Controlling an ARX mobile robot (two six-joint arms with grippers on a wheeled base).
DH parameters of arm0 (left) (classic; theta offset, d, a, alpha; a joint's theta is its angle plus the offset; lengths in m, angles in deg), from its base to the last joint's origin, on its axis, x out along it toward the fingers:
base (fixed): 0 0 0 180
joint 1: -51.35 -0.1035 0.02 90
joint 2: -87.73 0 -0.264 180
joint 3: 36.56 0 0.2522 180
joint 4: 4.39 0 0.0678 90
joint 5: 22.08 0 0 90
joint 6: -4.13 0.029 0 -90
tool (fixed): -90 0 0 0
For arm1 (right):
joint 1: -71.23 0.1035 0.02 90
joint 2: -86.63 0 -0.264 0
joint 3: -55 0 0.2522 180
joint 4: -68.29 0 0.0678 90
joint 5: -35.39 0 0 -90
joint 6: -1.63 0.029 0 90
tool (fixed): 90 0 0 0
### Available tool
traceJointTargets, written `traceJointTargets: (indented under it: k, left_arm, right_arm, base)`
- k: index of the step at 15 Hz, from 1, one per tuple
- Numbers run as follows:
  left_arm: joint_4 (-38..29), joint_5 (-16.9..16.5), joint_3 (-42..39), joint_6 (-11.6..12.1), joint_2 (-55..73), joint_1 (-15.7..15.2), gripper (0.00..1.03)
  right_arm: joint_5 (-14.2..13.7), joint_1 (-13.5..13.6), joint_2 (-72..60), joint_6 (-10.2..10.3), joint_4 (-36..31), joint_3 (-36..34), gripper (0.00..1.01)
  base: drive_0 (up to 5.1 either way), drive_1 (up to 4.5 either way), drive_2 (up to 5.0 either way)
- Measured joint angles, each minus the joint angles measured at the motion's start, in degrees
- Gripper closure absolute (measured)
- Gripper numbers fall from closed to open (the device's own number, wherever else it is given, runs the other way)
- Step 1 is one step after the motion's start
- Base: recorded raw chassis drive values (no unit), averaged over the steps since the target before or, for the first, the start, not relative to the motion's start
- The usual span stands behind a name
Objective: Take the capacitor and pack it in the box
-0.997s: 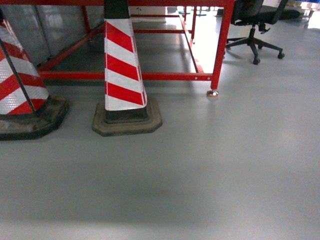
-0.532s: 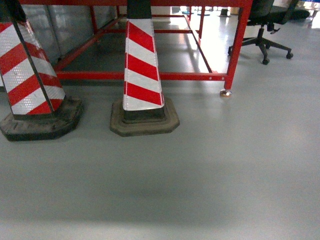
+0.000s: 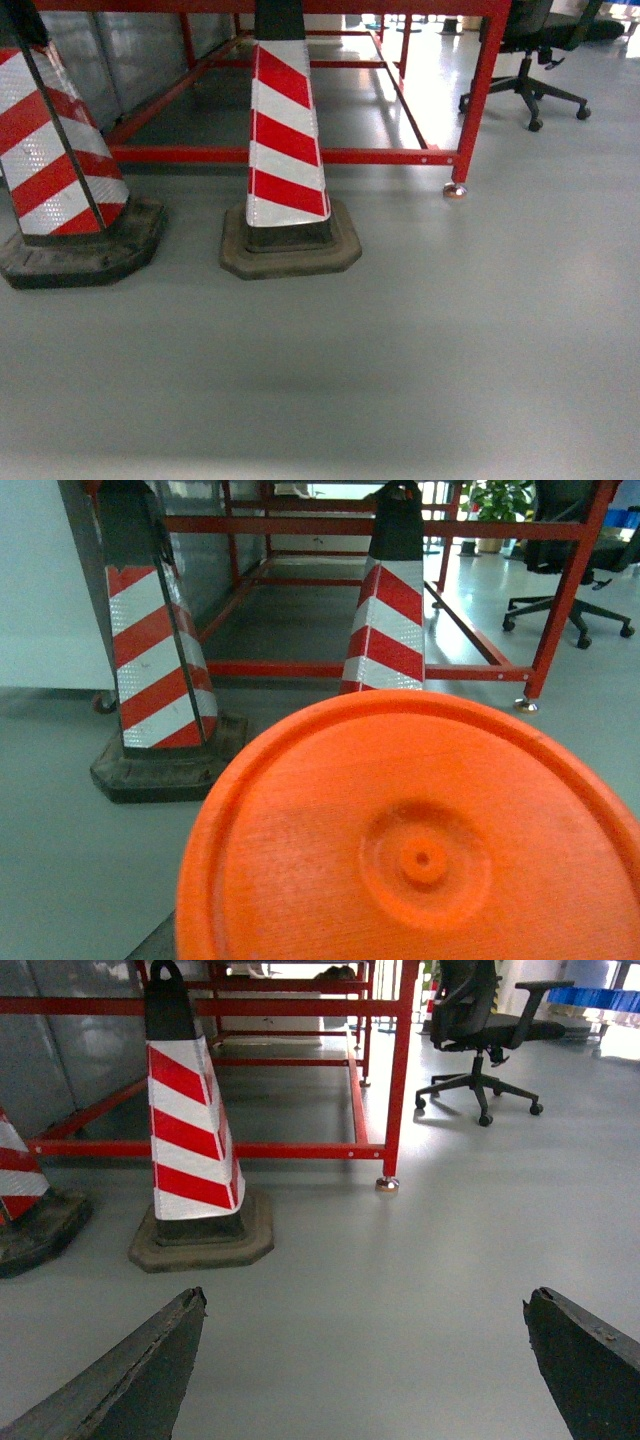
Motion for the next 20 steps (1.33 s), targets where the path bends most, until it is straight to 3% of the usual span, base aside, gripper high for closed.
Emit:
traceJointTargets:
  k: [20]
  left_arm:
    - [0.0,-0.02,0.0,0.0,0.0,0.0,0.6]
  right_arm:
    - [-0.04,0.0,0.0,0.0,0.0,0.0,0.03]
  base:
    - [0.0,3.92,-3.9]
